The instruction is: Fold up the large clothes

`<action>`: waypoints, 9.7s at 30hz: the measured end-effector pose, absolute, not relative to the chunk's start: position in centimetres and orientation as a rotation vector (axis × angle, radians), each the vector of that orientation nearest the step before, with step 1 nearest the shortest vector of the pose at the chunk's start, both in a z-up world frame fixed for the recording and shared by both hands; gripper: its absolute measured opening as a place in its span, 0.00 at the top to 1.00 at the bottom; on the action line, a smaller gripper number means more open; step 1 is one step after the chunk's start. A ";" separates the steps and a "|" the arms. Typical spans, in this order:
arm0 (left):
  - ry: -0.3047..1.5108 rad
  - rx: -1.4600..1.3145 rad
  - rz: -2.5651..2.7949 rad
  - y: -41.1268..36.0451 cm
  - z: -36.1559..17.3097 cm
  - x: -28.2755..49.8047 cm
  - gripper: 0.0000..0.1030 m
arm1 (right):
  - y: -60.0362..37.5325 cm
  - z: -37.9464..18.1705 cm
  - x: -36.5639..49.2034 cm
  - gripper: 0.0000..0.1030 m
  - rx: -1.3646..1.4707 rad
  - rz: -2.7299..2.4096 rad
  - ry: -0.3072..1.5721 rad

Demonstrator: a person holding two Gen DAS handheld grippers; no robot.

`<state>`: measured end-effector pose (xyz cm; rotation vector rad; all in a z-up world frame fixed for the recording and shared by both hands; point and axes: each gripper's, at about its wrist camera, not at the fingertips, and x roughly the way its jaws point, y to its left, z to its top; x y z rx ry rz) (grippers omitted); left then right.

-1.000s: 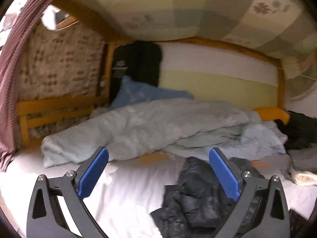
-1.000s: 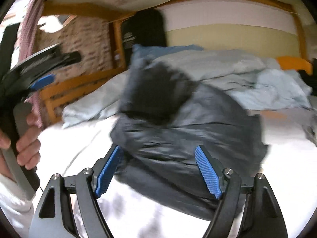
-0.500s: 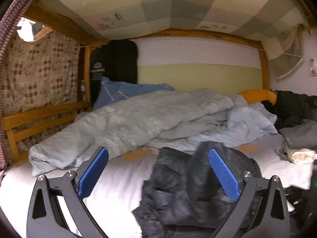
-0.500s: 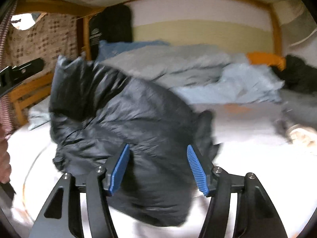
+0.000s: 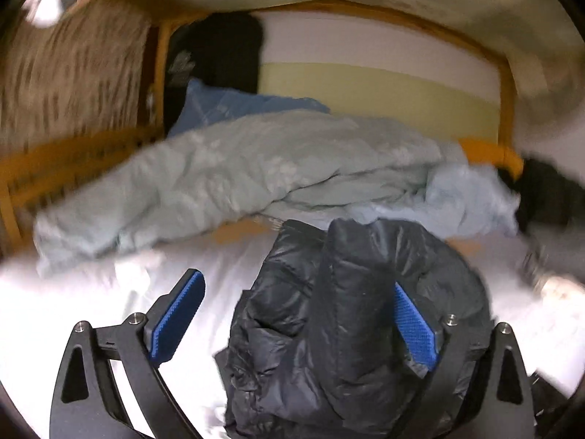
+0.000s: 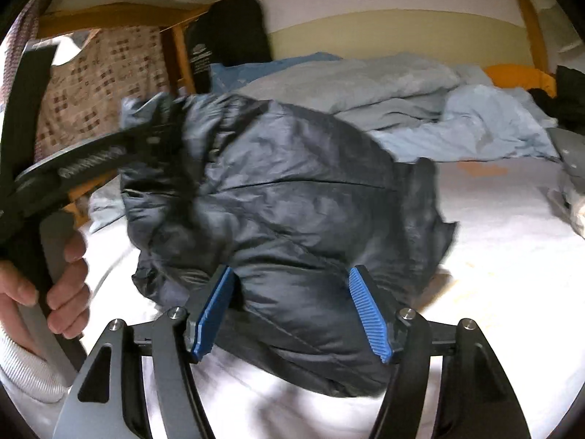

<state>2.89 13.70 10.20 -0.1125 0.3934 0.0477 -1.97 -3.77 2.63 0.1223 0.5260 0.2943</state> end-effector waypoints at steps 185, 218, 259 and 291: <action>0.225 0.086 -0.152 -9.3 2.0 0.8 0.00 | -30.2 1.6 -3.3 0.00 0.052 -0.287 0.308; 0.215 0.137 -0.114 -10.0 1.9 0.7 0.00 | -30.6 1.9 -3.9 0.00 0.054 -0.351 0.286; 0.202 0.165 -0.107 -10.1 1.9 0.2 0.00 | -29.4 2.0 -4.2 0.00 -0.013 -0.364 0.264; 0.199 0.164 -0.107 -10.0 1.9 0.2 0.00 | -29.4 2.0 -4.2 0.00 -0.010 -0.361 0.268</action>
